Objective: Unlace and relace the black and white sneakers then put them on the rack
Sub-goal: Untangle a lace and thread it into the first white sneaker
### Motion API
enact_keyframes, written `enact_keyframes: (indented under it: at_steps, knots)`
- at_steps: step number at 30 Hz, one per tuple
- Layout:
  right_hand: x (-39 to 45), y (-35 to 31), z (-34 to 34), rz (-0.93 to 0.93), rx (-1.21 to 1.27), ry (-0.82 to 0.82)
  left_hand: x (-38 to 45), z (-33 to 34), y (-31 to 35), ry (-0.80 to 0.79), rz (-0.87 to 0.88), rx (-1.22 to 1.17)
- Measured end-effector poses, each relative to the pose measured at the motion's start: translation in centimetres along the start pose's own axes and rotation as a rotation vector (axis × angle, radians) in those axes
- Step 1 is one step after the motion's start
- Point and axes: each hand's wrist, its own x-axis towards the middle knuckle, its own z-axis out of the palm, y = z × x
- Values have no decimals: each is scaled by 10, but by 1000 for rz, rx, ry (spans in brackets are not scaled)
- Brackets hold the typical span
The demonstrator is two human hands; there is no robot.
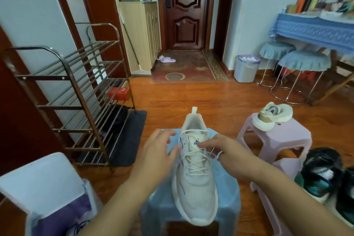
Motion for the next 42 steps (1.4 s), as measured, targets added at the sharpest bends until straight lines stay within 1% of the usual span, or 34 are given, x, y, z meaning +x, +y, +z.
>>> enact_keyframes:
  at_steps: [1, 2, 5, 7, 9, 10, 11, 12, 14, 16, 18, 22, 24, 27, 28, 31, 35, 36, 39, 42]
  knots:
    - [0, -2, -1, 6, -2, -1, -4, 9, 3, -78, 51, 74]
    - [0, -3, -2, 14, 1, 1, -7, 16, 7, -124, 67, 96]
    - [-1, -8, -4, 35, 18, 13, -2, 22, 10, -188, 59, 87]
    - [-2, -11, -5, 44, 4, 17, 3, 21, 7, -257, 110, 131]
    - [-4, -12, -6, 45, -32, 19, 6, 11, 1, -254, 204, 242]
    - [-4, -13, -7, 46, -62, 18, 9, 2, -4, -203, 233, 291]
    - [-5, -13, -8, 50, -95, 15, 12, -10, -9, -143, 213, 320]
    - [-5, -12, -8, 52, -121, 13, 16, -23, -17, -105, 155, 339]
    - [-6, -13, -7, 45, -154, 14, 18, -47, -30, -126, 25, 381]
    - [-6, -15, -4, 24, -174, 16, 11, -57, -34, -170, -34, 415]
    - [-5, -14, -2, 17, -181, 25, 3, -55, -30, -198, -113, 319]
    - [-6, -13, -3, 32, -148, 50, -6, -55, -30, -231, -325, -203]
    - [-6, -15, 2, 15, -129, 115, -7, -55, -35, -228, -393, -367]
    - [-3, -18, 7, -8, -13, 326, -2, -53, -35, -93, -392, -380]
    - [-3, -19, 6, -7, 18, 373, 0, -50, -33, -62, -379, -406]
    - [-1, -21, 6, -3, 30, 413, 3, -39, -22, -44, -379, -472]
    - [3, -22, 9, -3, 38, 444, 5, -10, -5, -112, -360, -394]
    - [4, -24, 11, -37, -4, 463, 5, -4, 0, -117, -351, -397]
    - [7, -27, 23, -177, -263, 500, 8, 11, 7, -107, -328, -328]
    - [11, -28, 36, -192, -419, 465, 11, 15, 9, -100, -322, -241]
